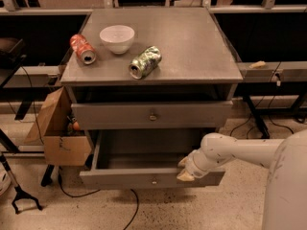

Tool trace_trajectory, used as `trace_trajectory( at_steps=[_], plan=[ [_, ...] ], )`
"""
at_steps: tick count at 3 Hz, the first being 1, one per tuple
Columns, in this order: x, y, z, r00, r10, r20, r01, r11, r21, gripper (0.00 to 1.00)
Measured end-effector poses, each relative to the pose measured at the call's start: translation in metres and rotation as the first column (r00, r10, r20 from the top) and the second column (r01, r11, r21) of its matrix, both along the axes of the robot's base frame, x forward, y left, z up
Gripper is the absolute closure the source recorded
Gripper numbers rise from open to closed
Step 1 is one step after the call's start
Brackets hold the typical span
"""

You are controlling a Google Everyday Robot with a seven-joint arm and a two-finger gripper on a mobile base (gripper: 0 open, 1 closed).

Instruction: Open middle drawer

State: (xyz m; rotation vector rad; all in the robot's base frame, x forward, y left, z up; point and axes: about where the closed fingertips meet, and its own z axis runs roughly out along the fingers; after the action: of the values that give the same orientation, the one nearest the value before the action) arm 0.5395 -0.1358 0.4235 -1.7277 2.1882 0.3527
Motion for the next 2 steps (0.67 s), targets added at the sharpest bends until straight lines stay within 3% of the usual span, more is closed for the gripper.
trace_trajectory(
  at_steps=[2],
  plan=[
    [-0.0033, -0.0017, -0.002, 0.9999, -0.002, -0.011, 0.002, 1.0, -0.006, 0.35]
  ],
)
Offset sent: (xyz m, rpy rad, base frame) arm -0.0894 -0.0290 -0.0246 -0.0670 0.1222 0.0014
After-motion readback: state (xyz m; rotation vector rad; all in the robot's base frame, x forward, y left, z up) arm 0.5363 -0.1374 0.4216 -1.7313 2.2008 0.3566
